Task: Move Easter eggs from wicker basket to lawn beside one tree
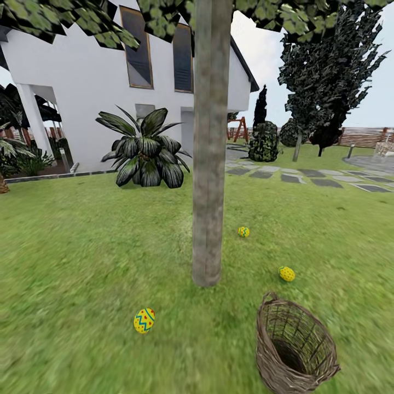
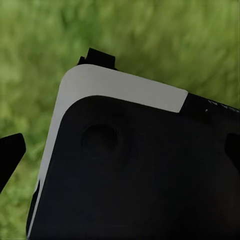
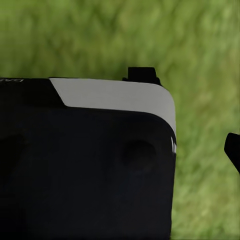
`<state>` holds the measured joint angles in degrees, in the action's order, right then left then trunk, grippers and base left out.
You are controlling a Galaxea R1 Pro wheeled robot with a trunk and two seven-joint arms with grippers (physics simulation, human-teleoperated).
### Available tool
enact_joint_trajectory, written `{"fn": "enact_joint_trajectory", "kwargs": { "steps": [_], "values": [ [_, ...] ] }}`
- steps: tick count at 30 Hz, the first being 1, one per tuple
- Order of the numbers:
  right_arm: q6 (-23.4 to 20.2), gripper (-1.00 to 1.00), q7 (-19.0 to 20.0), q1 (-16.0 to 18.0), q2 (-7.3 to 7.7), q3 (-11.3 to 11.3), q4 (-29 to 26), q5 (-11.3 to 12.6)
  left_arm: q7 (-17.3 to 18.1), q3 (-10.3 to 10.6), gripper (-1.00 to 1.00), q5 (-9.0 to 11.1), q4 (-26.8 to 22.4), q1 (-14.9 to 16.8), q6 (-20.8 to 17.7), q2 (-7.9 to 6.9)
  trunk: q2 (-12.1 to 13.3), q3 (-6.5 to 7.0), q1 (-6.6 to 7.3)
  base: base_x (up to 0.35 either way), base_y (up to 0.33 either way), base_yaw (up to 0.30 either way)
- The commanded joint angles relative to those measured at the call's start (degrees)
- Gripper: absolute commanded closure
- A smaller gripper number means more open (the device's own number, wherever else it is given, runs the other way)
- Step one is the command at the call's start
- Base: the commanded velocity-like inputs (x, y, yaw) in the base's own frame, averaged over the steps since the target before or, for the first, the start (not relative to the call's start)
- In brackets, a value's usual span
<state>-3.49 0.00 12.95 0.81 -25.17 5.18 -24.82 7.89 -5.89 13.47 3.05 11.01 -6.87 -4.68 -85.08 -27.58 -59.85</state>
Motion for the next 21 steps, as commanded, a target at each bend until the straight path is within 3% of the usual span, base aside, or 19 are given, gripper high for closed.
{"fn": "enact_joint_trajectory", "kwargs": {
  "steps": [1,15,21],
  "values": [
    [-0.12,-1.0,0.0,0.06,0.02,-0.48,0.09,-0.58,0.17,-0.44,-1.0,0.25,0.12,0.07,-0.15,-0.02,0.38,0.05,0.23,0.0,0.0,0.0],
    [-0.29,-1.0,0.01,-0.12,-0.03,-0.49,0.13,-0.49,0.11,-0.36,-1.0,0.23,0.24,0.07,0.01,0.16,6.0,2.4,3.31,0.0,0.0,0.0],
    [0.63,-1.0,-0.04,-4.09,-0.4,-0.49,0.17,-0.49,0.02,-0.35,-1.0,0.22,0.29,-2.22,0.54,0.25,8.4,3.47,4.62,0.0,0.0,0.0]
  ]
}}
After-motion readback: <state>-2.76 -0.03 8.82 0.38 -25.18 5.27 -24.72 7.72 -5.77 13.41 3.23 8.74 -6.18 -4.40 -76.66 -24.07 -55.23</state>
